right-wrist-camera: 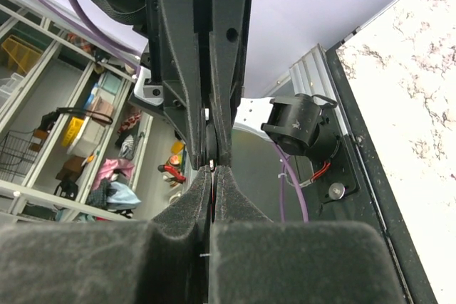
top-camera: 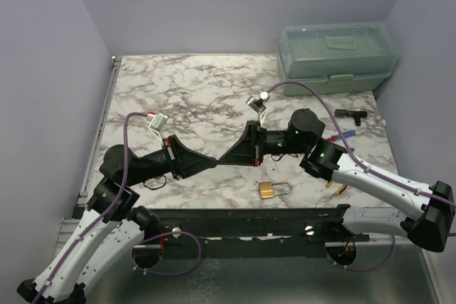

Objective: Unlock with the key

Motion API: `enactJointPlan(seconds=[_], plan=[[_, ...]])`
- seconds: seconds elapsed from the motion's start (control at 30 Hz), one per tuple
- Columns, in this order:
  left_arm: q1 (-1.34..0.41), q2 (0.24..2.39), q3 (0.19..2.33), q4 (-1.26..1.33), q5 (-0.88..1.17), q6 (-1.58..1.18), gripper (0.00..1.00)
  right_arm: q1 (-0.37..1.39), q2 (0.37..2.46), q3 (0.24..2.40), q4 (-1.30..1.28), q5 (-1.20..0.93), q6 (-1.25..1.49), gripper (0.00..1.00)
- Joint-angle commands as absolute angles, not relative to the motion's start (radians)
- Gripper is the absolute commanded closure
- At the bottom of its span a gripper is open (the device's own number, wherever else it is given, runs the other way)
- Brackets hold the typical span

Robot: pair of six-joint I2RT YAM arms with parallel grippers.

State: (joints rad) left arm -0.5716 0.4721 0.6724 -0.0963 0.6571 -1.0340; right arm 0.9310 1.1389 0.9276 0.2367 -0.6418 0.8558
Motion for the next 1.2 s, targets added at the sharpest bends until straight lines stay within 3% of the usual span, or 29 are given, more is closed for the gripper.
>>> enactJointPlan(seconds=[0.0, 0.07, 0.17, 0.23, 0.27, 0.33, 0.53, 0.77, 1.17], plan=[[-0.578, 0.465, 0.687, -0.086, 0.668, -1.033, 1.0, 0.934, 1.16, 0.96, 0.221, -0.638, 0.843, 1.0], [-0.578, 0.457, 0.689, -0.11, 0.637, -1.025, 1.0, 0.934, 1.17, 0.979, 0.186, -0.63, 0.834, 0.9], [-0.577, 0.434, 0.708, -0.217, 0.522, -0.981, 1.0, 0.934, 1.181, 1.042, -0.009, -0.473, 0.777, 0.44], [-0.577, 0.433, 0.734, -0.318, 0.422, -0.953, 1.0, 0.933, 1.185, 1.083, -0.164, -0.297, 0.75, 0.21], [-0.578, 0.443, 0.75, -0.374, 0.385, -0.933, 1.0, 0.933, 1.188, 1.102, -0.226, -0.211, 0.747, 0.12], [-0.577, 0.471, 0.79, -0.453, 0.338, -0.899, 1.0, 0.933, 1.199, 1.135, -0.371, -0.037, 0.762, 0.05], [-0.577, 0.53, 0.868, -0.589, 0.187, -0.801, 1.0, 0.933, 1.316, 1.202, -0.663, 0.362, 0.907, 0.0], [-0.577, 0.517, 0.841, -0.629, 0.074, -0.708, 1.0, 0.931, 1.77, 1.48, -1.06, 0.462, 1.01, 0.0], [-0.577, 0.462, 0.795, -0.628, 0.008, -0.619, 1.0, 0.841, 1.998, 1.53, -0.939, 0.332, 0.875, 0.0]])
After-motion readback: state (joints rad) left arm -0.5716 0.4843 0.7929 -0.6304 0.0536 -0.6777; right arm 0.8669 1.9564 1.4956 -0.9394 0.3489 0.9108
